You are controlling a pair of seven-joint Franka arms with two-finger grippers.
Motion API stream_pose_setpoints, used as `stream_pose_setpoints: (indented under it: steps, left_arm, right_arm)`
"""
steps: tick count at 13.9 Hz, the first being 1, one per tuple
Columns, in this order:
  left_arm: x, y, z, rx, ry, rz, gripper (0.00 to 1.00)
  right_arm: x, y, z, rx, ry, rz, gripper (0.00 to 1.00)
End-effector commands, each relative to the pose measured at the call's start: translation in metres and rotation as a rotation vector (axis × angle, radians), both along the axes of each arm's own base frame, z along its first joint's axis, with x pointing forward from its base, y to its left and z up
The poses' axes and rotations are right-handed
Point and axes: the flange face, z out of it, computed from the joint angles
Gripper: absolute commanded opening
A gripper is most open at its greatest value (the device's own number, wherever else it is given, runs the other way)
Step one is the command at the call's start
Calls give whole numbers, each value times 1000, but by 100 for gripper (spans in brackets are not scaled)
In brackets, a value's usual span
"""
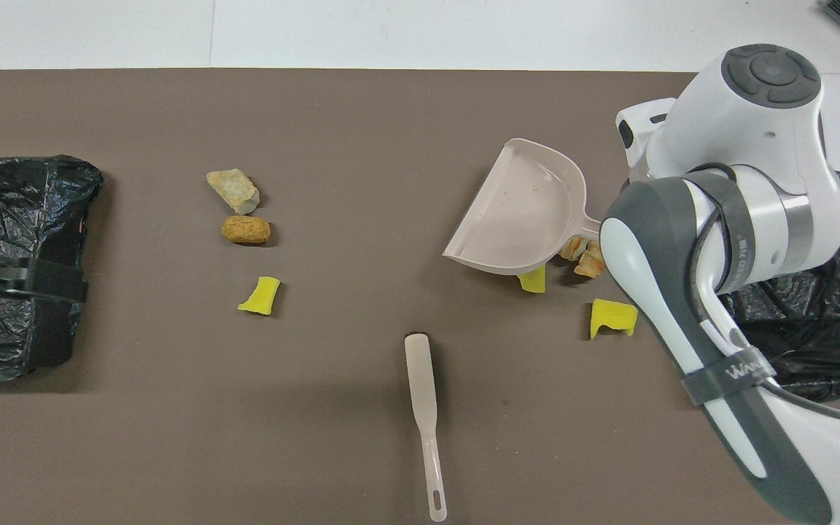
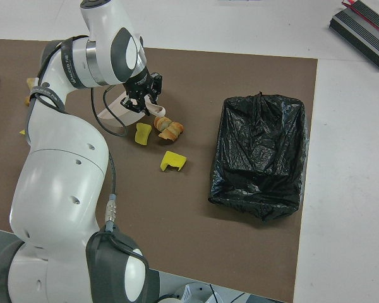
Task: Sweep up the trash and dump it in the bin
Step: 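Move the dustpan with the right gripper toward the bread pieces, then reach the left gripper to the beige brush handle and grasp it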
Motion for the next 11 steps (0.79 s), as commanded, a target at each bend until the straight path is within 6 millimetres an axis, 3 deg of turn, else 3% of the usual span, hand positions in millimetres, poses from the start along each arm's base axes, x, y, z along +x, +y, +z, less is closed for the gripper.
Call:
stream_pose_setpoints:
  steps: [1, 5, 11]
  left_arm:
    - [-39, -59, -37, 7, 53, -51, 100]
    - [-97, -152, -111, 15, 26, -29, 100]
    - [-156, -246, -198, -59, 5, 8, 100]
  right_arm:
    - [-11, -4, 3, 4, 13, 36, 0]
    - [-8, -15, 1, 17, 8, 112, 0]
    - [-11, -21, -3, -18, 6, 204, 0]
